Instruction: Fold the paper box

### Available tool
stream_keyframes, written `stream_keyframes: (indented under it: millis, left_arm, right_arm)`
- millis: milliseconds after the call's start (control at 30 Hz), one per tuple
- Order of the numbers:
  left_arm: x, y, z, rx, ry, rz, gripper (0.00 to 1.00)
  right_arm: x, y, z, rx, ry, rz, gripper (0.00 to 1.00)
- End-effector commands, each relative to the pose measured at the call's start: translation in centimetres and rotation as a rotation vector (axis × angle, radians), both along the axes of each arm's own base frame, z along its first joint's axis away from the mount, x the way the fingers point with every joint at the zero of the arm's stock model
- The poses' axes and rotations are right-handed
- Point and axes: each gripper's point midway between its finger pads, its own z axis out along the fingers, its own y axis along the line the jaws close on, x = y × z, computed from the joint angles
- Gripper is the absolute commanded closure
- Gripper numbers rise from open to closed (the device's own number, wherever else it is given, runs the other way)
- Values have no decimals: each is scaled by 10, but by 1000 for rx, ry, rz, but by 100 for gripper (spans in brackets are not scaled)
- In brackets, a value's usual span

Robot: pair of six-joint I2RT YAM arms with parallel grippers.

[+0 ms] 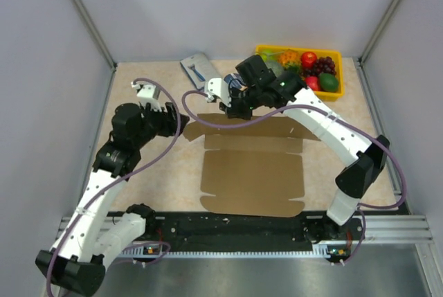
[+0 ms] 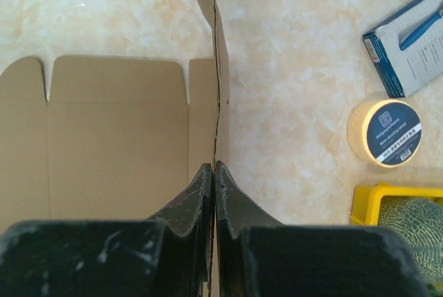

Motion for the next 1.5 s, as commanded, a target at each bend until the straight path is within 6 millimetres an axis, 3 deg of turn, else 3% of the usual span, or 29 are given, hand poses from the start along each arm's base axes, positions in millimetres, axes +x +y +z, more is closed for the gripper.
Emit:
stream_keyframes:
  millis: [0,200,467,567,700,767,800,833,900,1067,1167,1200,1267,1333,1367,1400,1467]
  left_arm:
    - [-18,-51,77,-246,-224,-309,33]
    - [-6,-67,77,-176,-304,-452,34]
    - [-7,-78,49,-75,-295,-607,42]
    - [3,-80,40,-63,-281,-587,53]
    - [18,-79,36,-27,-267,-549,77]
    - [20,-79,39,-25,-280,-541,90]
    - [20,-79,43,-27,-287,-547,94]
    - [18,-79,46,-13,-316,-560,95]
    - [14,-79,51,-11,-339,-571,95]
    - [5,-81,56,-26,-355,-600,96]
    - [-3,-85,64,-49,-362,-635,96]
    - [-6,-85,69,-52,-376,-643,96]
    - [-10,-85,82,-99,-352,-622,94]
    - [-12,-80,89,-139,-294,-564,83]
    - [-12,-78,104,-156,-307,-546,64]
    - [-12,-72,112,-172,-318,-530,56]
    - [-14,-68,134,-227,-333,-519,50]
  right_arm:
    - [-12,0,38,123,-5,54,100]
    - [-10,0,40,143,13,55,100]
    - [-9,-2,52,185,20,61,100]
    - [-9,-3,53,195,34,55,100]
    - [-6,-5,53,193,43,17,100]
    - [1,-10,51,173,38,-49,90]
    - [3,-13,45,156,42,-72,79]
    - [4,-19,46,147,27,-92,75]
    - [5,-28,33,114,22,-114,66]
    - [8,-37,30,123,16,-145,67]
    - [5,-37,30,128,13,-129,78]
    - [4,-36,32,133,10,-125,91]
    - [4,-36,40,149,-4,-117,100]
    - [-1,-39,55,176,-43,-96,100]
    - [-2,-40,61,177,-73,-75,100]
    - [-5,-43,68,183,-102,-63,100]
    - [-7,-47,78,195,-145,-22,100]
